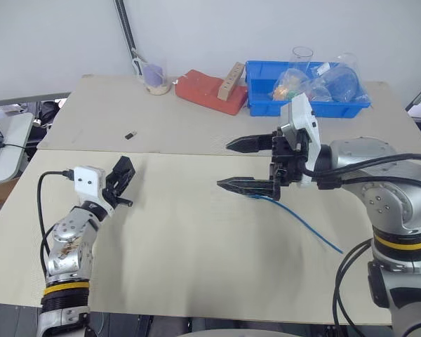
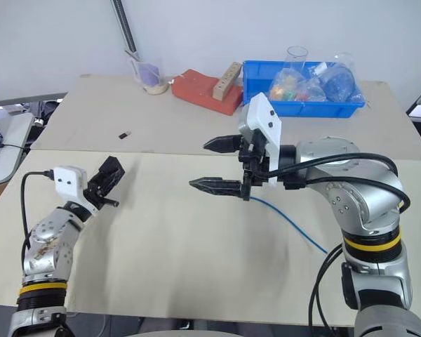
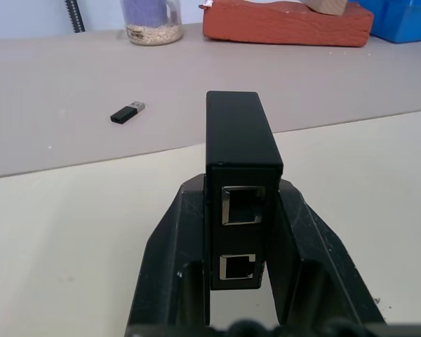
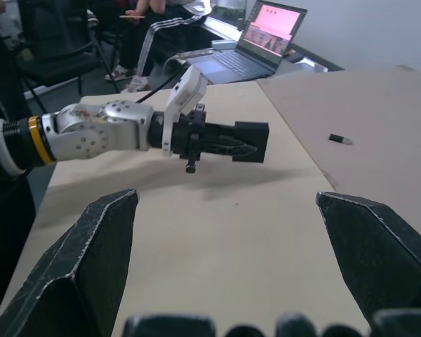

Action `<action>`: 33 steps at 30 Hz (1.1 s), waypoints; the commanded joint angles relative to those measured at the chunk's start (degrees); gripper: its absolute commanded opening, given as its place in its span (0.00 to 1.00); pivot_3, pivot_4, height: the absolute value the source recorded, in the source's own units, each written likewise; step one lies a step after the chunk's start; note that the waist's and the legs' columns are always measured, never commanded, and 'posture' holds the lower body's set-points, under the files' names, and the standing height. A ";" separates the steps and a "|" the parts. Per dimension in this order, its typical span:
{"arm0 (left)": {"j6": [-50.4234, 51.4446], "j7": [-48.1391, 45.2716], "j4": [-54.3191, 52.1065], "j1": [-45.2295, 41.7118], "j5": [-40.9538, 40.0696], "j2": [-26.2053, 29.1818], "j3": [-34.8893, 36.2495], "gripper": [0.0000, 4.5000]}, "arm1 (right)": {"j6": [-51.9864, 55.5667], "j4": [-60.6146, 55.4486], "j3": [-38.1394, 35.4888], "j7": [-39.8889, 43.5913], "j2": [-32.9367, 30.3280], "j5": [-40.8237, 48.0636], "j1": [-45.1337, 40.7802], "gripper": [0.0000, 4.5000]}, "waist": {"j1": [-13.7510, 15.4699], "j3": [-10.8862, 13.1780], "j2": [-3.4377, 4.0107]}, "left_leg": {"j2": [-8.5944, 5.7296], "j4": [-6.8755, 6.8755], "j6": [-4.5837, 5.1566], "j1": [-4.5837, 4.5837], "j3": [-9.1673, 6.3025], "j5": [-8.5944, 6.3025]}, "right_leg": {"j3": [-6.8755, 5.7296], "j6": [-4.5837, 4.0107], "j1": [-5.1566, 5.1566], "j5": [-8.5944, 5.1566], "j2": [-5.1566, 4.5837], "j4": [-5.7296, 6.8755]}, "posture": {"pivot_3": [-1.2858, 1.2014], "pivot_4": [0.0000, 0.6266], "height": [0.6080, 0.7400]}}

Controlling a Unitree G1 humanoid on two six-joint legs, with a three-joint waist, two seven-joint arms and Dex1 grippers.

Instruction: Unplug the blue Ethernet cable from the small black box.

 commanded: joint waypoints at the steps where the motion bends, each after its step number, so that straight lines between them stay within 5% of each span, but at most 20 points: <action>1: -3.61 -0.99 3.06 -1.74 0.06 -0.81 -0.28 0.12 | -1.36 -0.04 0.36 -1.62 -0.11 -1.20 -0.81 0.99 | -0.05 0.00 -0.01 | 0.00 0.00 0.00 0.00 -0.01 0.00 | -0.02 0.00 0.00 0.00 0.01 0.00 | 0.52 0.24 1.00; 8: -6.64 -2.49 9.66 -3.71 0.47 -0.78 -0.81 0.12 | -2.89 0.75 0.49 -3.29 -0.36 -3.21 1.14 0.99 | -0.23 -0.01 0.00 | 0.01 0.00 0.00 0.00 -0.03 0.00 | -0.02 -0.01 -0.02 0.00 0.06 0.02 | 0.52 0.24 1.00; 16: -4.18 -4.30 6.26 -0.79 -1.30 0.75 0.34 0.99 | -3.89 0.69 0.21 -3.61 -0.94 -4.16 3.17 1.00 | -0.27 0.00 0.00 | 0.03 -0.01 0.00 -0.01 -0.04 0.00 | -0.03 -0.01 -0.02 0.00 0.07 0.01 | 0.52 0.24 1.00; 21: 3.04 -5.83 -5.37 6.68 -4.53 4.22 1.83 0.99 | -5.69 0.86 -0.27 -2.43 -2.73 -5.17 6.34 1.00 | -0.44 0.00 -0.01 | 0.08 -0.01 0.00 0.00 -0.05 0.00 | -0.06 -0.01 -0.01 0.00 0.06 0.02 | 0.52 0.24 1.00; 33: 28.00 -13.17 -43.60 22.37 -19.12 24.27 9.24 0.99 | -11.33 0.94 -7.04 3.23 -12.27 -5.18 18.00 1.00 | -0.37 0.05 -0.07 | 0.02 -0.08 -0.01 0.14 -0.12 0.00 | -0.20 0.00 0.30 -0.02 -0.12 -0.21 | 0.52 0.24 1.00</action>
